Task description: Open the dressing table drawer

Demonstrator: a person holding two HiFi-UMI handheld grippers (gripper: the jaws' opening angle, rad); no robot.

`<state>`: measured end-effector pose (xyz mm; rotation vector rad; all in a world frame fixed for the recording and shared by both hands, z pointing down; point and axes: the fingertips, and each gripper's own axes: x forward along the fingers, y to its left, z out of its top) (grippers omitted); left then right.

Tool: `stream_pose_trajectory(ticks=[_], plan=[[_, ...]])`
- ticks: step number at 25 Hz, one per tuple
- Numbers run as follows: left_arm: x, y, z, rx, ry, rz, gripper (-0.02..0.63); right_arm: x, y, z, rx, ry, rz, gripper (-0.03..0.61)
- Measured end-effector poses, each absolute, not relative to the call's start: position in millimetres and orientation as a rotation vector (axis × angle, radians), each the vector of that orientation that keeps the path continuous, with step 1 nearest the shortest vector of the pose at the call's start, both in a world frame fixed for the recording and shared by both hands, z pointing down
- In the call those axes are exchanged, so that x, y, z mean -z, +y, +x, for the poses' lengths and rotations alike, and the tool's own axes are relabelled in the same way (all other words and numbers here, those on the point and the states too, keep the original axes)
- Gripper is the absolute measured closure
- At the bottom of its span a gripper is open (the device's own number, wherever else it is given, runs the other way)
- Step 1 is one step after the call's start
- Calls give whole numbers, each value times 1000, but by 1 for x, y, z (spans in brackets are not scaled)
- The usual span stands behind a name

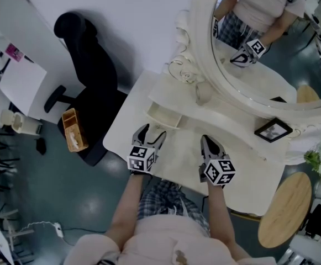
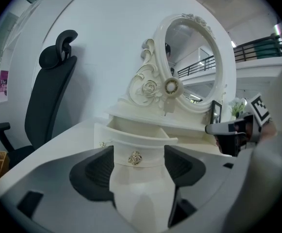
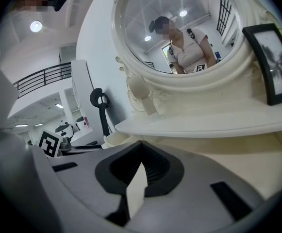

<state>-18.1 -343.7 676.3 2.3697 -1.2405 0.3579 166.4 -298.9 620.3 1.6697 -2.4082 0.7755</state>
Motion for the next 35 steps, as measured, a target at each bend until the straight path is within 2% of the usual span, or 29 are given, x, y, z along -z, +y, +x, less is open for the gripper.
stream_pose_trajectory(ticks=[13, 20, 27, 35], plan=[[-609, -350, -5, -283, -1282, 2494, 299, -586, -285, 197, -690, -2403, 1810, 563], [-568, -344, 31, -272, -1212, 2626, 395, -552, -265, 239, -593, -2353, 1991, 563], [-547, -336, 62, -253, -1141, 2687, 527, -522, -238, 289, -496, -2270, 2194, 563], [-521, -335, 97, -181, -1030, 2758, 581, -503, -209, 342, -410, -2155, 2398, 563]])
